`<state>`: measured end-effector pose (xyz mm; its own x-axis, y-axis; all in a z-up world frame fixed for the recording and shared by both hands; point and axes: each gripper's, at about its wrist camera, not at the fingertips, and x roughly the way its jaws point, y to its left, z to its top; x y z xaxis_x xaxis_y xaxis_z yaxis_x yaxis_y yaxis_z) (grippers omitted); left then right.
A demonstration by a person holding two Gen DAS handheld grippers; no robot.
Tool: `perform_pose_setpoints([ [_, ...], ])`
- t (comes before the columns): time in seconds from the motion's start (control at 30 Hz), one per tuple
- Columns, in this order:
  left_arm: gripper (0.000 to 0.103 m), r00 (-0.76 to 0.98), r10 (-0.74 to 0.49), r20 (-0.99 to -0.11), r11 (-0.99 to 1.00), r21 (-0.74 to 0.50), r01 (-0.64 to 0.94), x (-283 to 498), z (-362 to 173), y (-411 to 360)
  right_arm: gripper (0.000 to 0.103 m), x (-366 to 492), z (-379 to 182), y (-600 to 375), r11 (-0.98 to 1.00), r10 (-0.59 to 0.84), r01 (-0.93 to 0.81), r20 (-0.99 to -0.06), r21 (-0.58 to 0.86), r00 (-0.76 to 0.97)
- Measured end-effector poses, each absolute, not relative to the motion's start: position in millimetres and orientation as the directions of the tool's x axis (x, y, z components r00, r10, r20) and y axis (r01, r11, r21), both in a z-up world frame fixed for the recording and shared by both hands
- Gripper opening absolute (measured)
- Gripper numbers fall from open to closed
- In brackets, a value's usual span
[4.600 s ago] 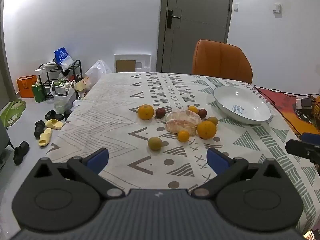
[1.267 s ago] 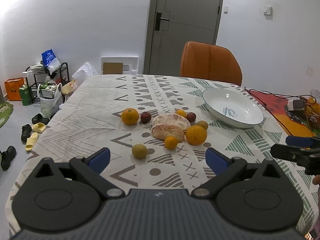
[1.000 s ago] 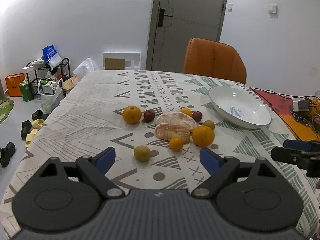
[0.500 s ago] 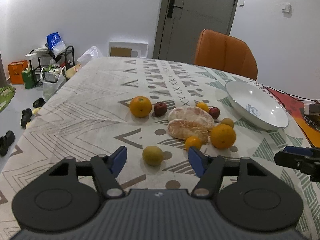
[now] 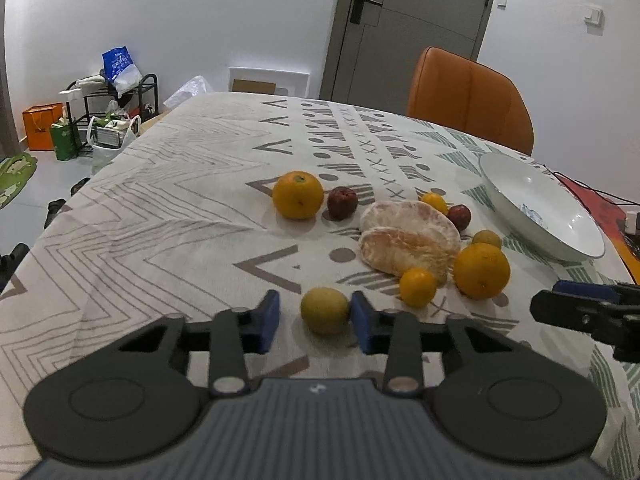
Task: Organize fruits
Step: 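Grasp the small yellow-green plum with the left tool while the right tool grasps a large orange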
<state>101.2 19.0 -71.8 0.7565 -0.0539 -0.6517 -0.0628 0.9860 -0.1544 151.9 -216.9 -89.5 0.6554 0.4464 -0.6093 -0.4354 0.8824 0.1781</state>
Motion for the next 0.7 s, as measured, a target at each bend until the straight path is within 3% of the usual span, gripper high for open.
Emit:
perform_pose_setpoints([
  [0.6,0.026,0.772,-0.074,-0.631,0.978,-0.196,-0.067,97.2,-65.3,28.8,0.061,183.5,-104.7,-188.9,0.880,0.435,-0.450,-0.644,0.154,0.630],
  [0.7,0.026,0.773,-0.078,-0.630,0.979,-0.194,-0.059,99.6,-65.5,26.4,0.039,189.4,-109.1,-183.9,0.876,0.437,-0.457,-0.654,0.155,0.618],
])
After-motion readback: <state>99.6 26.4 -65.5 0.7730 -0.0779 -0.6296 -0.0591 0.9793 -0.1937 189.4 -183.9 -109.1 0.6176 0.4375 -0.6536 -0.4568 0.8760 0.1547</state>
